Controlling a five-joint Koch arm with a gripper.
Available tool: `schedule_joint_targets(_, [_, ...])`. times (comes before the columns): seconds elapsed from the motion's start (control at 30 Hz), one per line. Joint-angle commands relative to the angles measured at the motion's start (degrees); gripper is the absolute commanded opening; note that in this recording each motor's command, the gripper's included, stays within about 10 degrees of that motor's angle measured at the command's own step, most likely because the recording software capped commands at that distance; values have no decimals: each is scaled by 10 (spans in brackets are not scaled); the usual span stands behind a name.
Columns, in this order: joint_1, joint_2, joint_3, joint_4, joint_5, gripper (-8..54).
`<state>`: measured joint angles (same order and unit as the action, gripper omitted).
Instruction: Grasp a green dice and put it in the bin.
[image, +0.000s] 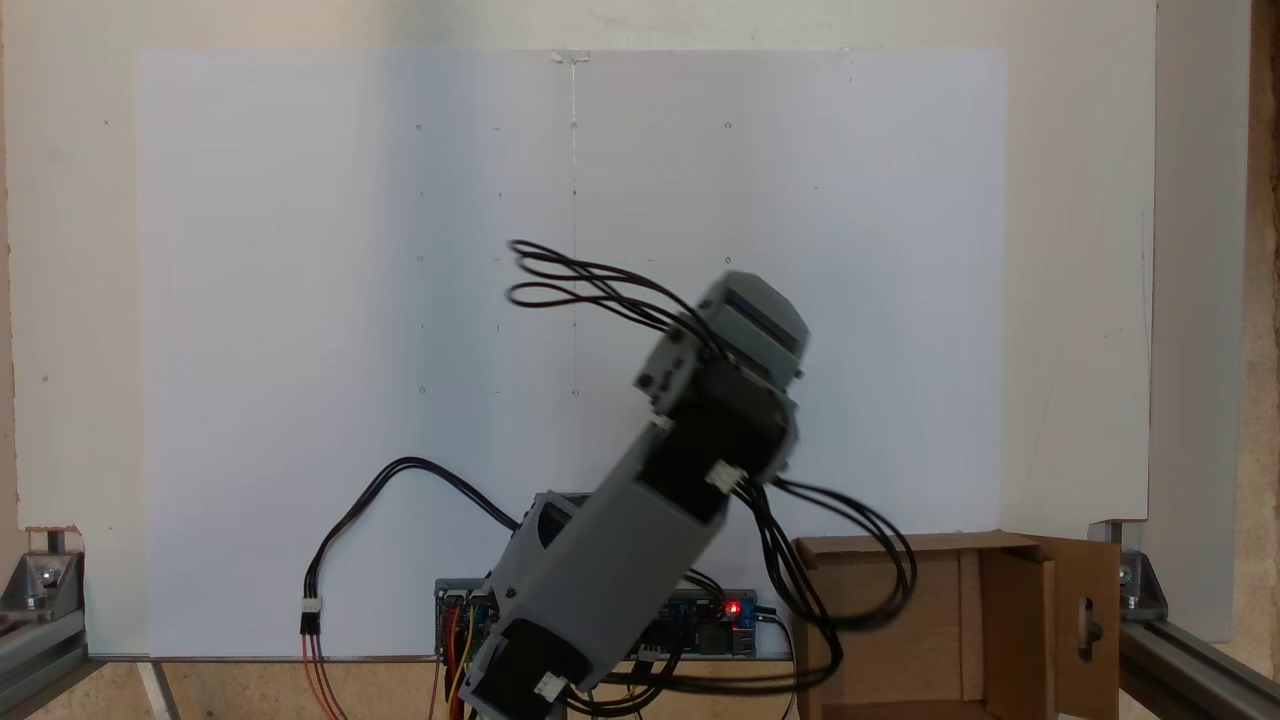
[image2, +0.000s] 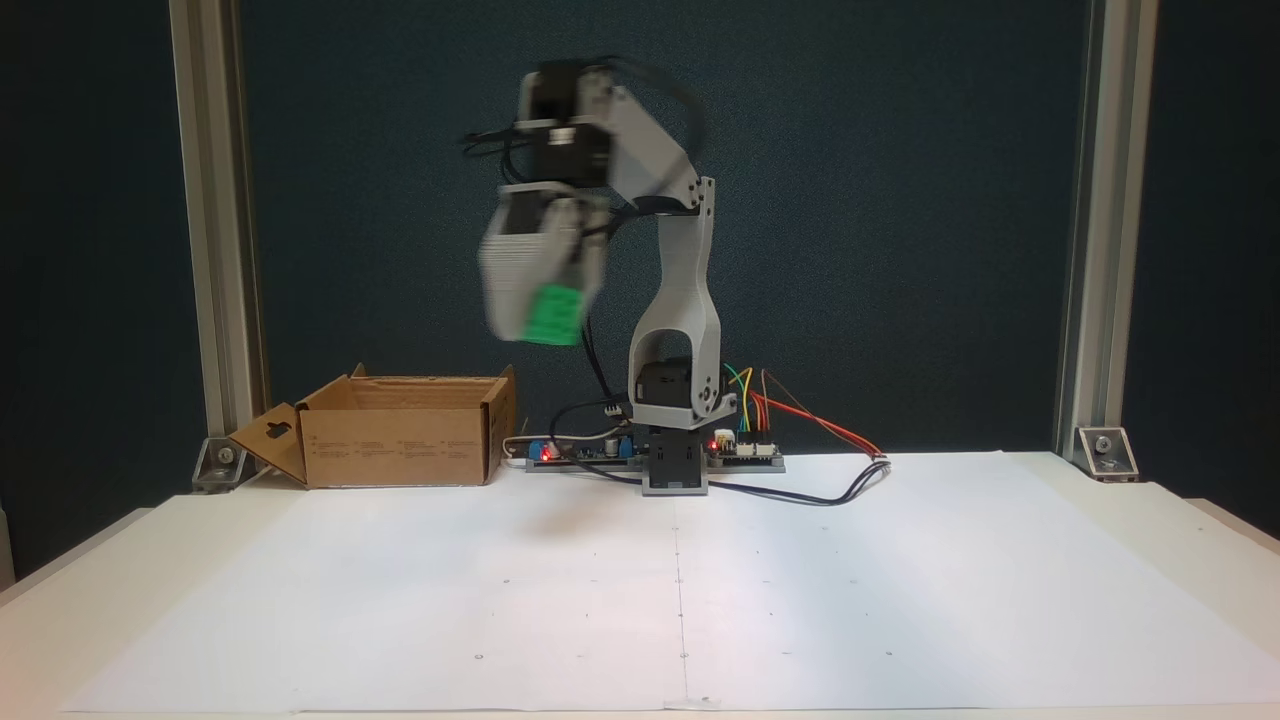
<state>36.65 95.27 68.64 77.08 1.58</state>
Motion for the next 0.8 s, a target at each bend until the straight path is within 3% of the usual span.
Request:
schedule_joint_targets(0.0, [92, 18, -28, 45, -70, 116])
schedule_joint_targets(0.37, [527, -67, -28, 33, -235, 116])
schedule_joint_targets(0.77, [684, -193, -28, -69, -291, 116])
